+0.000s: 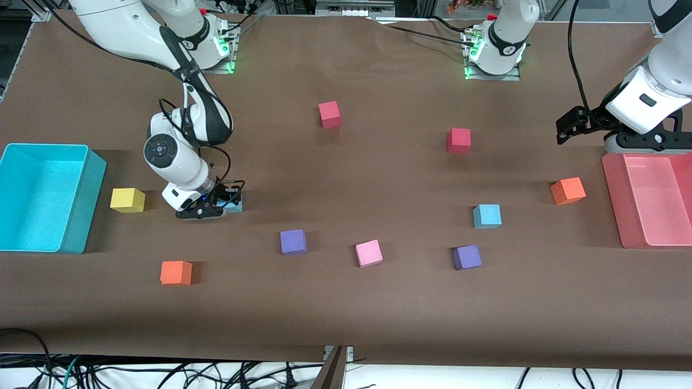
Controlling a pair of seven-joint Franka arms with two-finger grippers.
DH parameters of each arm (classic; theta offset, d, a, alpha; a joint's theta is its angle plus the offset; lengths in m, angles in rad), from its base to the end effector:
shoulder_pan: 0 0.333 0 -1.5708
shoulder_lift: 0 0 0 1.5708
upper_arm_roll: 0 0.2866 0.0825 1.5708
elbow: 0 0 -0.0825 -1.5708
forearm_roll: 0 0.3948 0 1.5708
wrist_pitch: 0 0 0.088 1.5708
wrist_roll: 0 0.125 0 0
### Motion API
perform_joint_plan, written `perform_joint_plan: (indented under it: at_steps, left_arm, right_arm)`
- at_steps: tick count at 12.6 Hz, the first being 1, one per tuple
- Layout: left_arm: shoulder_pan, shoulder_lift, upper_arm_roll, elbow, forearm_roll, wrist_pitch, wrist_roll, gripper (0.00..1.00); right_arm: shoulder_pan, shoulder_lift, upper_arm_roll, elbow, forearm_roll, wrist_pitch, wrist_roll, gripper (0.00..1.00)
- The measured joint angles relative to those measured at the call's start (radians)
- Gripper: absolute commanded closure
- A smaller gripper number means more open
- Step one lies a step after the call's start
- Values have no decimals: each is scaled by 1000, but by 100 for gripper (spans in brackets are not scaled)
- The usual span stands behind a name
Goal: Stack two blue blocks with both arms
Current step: 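Reach the right gripper down and grasp the light blue cube, then carry the light blue cube with the right gripper toward the table middle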
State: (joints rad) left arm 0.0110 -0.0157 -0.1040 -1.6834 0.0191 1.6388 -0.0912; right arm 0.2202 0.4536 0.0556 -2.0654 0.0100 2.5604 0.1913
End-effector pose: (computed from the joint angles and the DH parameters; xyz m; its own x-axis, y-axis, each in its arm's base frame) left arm 0.5610 -0.0504 0.5373 0.9996 -0.0030 -0.0270 -0.0036 -0.9997 -0.0232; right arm 0.5677 0.1615 0.1610 0.9970 0.0694 0.0353 0.0707 -0.9968 -0.0376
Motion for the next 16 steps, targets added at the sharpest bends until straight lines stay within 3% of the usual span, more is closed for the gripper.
perform_joint_plan:
  at_steps: [5,8,11,16]
  left_arm:
    - [0,0,0,0,0,-1,0,0]
    - [0,0,0,0,0,-2,0,0]
    - [0,0,0,0,0,-5,0,0]
    - [0,0,0,1,0,-9,0,0]
  right_arm:
    - [36,-5,3,56,0,-62,1,52]
    - [80,-9,5,239,0,-280,45,52]
    - [117,3,6,375,0,-412,122,52]
    - [221,123,21,637,5,-557,297,51]
